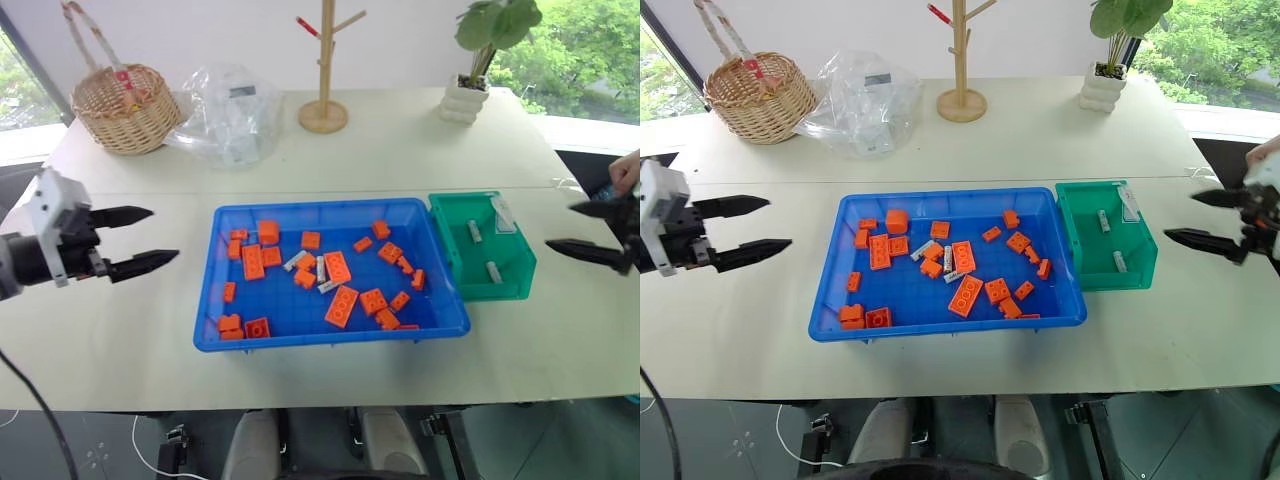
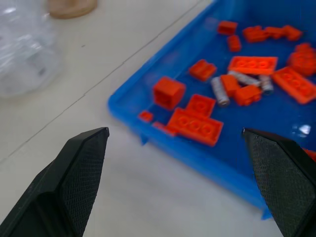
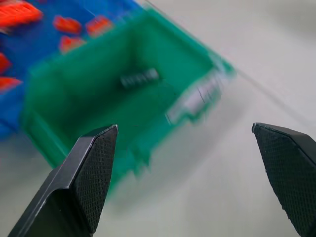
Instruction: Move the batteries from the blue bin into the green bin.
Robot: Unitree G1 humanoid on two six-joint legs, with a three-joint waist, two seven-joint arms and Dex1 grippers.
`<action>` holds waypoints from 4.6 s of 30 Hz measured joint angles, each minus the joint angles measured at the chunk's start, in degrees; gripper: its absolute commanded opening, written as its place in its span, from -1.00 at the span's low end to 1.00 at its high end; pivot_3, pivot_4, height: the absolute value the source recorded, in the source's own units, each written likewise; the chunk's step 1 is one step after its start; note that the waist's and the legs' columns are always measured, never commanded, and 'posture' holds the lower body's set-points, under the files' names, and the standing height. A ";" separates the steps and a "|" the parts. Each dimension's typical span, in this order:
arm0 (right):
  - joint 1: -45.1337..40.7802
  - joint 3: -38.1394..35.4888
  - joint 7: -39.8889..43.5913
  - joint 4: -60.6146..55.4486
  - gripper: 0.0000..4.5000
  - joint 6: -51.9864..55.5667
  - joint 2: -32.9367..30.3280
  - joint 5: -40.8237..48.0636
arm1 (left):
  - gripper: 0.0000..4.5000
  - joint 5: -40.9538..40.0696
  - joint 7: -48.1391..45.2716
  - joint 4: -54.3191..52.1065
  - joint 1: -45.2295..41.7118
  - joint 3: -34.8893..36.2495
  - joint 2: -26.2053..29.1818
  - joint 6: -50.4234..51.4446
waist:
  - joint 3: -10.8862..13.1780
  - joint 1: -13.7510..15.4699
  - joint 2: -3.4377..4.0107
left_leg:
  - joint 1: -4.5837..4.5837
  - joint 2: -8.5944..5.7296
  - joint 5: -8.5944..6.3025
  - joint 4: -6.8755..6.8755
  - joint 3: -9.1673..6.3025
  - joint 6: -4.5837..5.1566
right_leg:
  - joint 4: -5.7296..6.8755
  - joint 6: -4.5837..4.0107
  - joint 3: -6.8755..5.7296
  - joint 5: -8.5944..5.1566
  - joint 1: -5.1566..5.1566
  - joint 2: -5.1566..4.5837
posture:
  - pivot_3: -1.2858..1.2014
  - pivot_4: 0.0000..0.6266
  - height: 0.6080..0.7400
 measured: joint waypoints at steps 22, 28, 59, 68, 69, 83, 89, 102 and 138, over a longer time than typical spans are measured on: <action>-28.72 38.26 -9.73 -11.43 0.99 21.18 46.03 -13.30 | 1.00 -1.10 -2.30 -7.55 -1.52 -6.66 0.12 0.75 | -0.01 -0.58 -0.06 | -0.22 -0.03 0.07 0.12 -0.05 -0.10 | 0.48 -0.02 0.00 0.01 -0.33 0.17 | 0.03 -0.52 0.93; -28.79 40.27 -13.32 -3.78 0.99 19.59 50.60 -17.67 | 1.00 -1.09 -1.09 -7.87 -1.02 -6.65 -0.44 0.75 | -0.02 -0.91 -0.07 | -0.22 -0.02 0.07 0.10 -0.07 -0.11 | 0.50 0.07 -0.02 0.05 -0.34 0.20 | 0.03 -0.52 0.93; -29.79 42.87 -13.60 8.26 -0.99 5.74 54.28 -28.73 | 1.00 -0.91 1.59 -7.22 -4.26 -7.05 -2.21 0.07 | -0.03 -1.03 -0.09 | -0.19 -0.01 0.09 0.08 -0.10 -0.14 | 0.52 0.19 -0.03 0.13 -0.33 0.22 | 0.03 -0.52 0.93; -27.09 25.85 -9.68 -22.81 -0.99 33.62 41.52 -14.87 | 1.00 -0.87 1.17 -6.71 -4.96 -10.65 -4.12 -0.21 | -0.02 0.29 -0.09 | -0.25 -0.04 0.09 0.09 -0.21 -0.15 | 0.49 0.19 -0.09 0.13 -0.30 0.15 | 0.03 -0.52 0.93; -26.31 23.55 -9.83 -26.05 -0.99 37.01 38.87 -13.35 | 1.00 -0.86 1.21 -6.65 -5.06 -10.97 -4.39 -0.19 | -0.04 0.52 -0.12 | -0.24 -0.06 0.08 0.10 -0.20 -0.15 | 0.46 0.17 -0.09 0.11 -0.29 0.15 | 0.03 -0.52 0.93; 3.62 -1.45 -22.36 -41.85 -0.54 55.18 14.68 -5.16 | 1.00 0.92 0.91 -3.33 -11.50 -17.14 -8.64 -1.67 | -0.06 0.18 -0.18 | -0.06 -0.03 0.08 0.10 -0.16 -0.12 | 0.41 -0.02 0.03 0.00 -0.19 0.31 | 0.03 -0.52 0.93; 6.48 -1.57 -26.99 -41.83 0.50 51.71 12.93 -4.92 | 1.00 1.55 -0.52 -1.62 -13.54 -17.49 -8.63 -1.81 | -0.06 0.48 -0.18 | -0.08 -0.04 0.09 0.12 -0.17 -0.12 | 0.37 -0.03 0.08 -0.01 -0.18 0.34 | 0.03 -0.52 0.93; -12.78 24.53 -11.56 -36.16 0.50 30.72 17.19 -3.53 | 1.00 1.61 -0.46 -2.27 -14.30 -17.85 -8.72 -1.33 | -0.05 0.21 -0.20 | -0.08 0.08 0.08 0.14 -0.21 -0.12 | 0.38 -0.07 0.12 0.01 -0.19 0.53 | 0.03 -0.52 0.93; -13.78 41.06 -29.45 -33.84 0.50 47.14 36.05 -12.67 | 1.00 1.61 2.33 -4.04 -13.44 -17.07 -9.72 -1.22 | -0.07 0.50 -0.25 | -0.20 0.11 0.10 0.14 -0.22 -0.14 | 0.45 -0.04 0.08 0.05 -0.29 0.57 | 0.03 -0.52 0.93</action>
